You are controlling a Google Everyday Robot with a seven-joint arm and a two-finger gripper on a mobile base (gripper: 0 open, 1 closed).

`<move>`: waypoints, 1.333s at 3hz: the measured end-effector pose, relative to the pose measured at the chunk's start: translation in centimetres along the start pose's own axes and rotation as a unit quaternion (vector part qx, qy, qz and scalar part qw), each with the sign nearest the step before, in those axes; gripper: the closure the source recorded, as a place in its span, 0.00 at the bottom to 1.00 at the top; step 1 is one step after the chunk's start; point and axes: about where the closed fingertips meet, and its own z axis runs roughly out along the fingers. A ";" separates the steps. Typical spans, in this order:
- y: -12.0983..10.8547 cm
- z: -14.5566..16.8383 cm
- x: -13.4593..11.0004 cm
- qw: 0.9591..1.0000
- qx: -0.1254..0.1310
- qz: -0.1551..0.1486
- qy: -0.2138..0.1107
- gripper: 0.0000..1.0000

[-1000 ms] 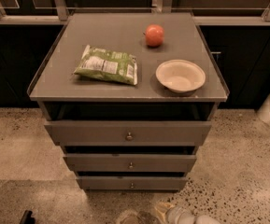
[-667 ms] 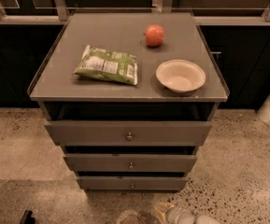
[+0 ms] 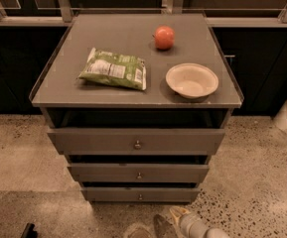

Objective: Open bottom drawer

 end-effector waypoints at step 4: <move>-8.6 -1.5 -3.3 0.994 0.096 0.020 -0.051 1.00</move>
Offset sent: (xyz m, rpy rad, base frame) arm 0.0606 -0.0819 0.0110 -0.0169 -0.1308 -0.1997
